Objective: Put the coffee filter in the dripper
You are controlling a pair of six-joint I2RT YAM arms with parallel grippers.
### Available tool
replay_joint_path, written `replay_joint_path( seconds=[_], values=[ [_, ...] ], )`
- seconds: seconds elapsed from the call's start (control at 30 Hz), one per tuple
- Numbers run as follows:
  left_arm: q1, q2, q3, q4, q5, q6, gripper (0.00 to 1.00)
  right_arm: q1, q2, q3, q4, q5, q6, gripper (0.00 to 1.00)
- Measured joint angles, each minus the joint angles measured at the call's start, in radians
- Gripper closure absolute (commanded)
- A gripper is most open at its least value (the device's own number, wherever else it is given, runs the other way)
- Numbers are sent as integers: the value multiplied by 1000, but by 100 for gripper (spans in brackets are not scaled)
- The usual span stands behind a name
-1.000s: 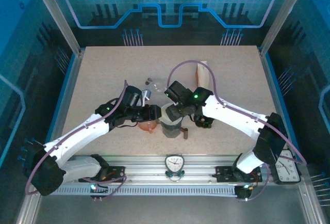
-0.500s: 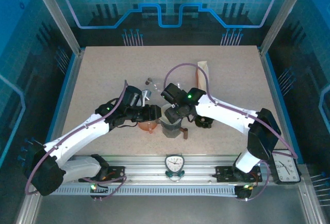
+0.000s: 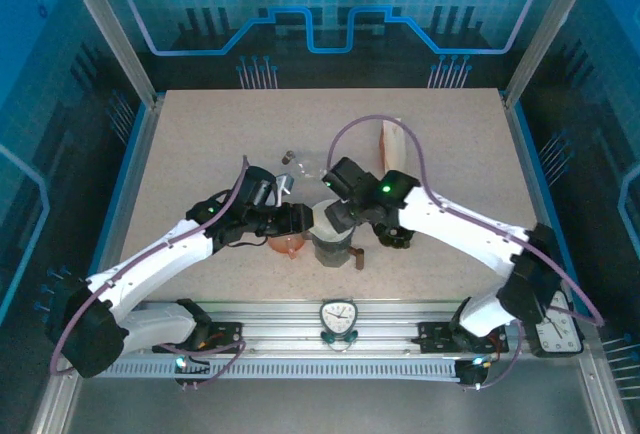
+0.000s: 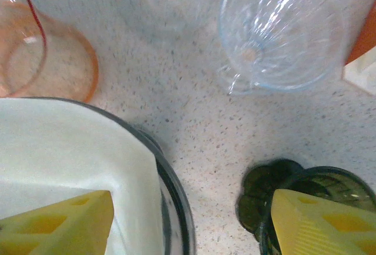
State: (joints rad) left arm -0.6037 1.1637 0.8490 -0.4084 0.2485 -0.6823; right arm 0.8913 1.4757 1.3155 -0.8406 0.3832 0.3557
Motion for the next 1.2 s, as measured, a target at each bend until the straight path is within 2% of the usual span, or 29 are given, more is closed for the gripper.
replay_joint_path(
  seconds=[0.1,0.2,0.4,0.57,0.73,0.83,0.97,1.07,1.2],
  values=[
    [-1,0,0,0,0,0,49,0,-98,-27,6,35,14,27],
    [-2,0,0,3,0,-1,43,0,-174,-69,17,57,28,27],
    [-2,-16,-1,4,-1,-19,30,0,-264,-174,59,71,57,27],
    [-2,-48,-1,14,-3,-27,23,0,-325,-215,83,80,74,27],
    [-2,-122,-1,16,-38,-45,22,0,-410,-263,113,85,91,27],
    [5,-188,-5,6,-93,-56,28,0,-473,-315,128,86,101,27],
    [83,-259,-54,-30,-149,-86,34,0,-542,-381,133,85,124,27],
    [135,-224,-90,-74,-182,-102,35,0,-585,-426,136,84,140,28],
    [139,-127,-100,-103,-205,-105,35,0,-628,-477,139,81,154,28]
  ],
)
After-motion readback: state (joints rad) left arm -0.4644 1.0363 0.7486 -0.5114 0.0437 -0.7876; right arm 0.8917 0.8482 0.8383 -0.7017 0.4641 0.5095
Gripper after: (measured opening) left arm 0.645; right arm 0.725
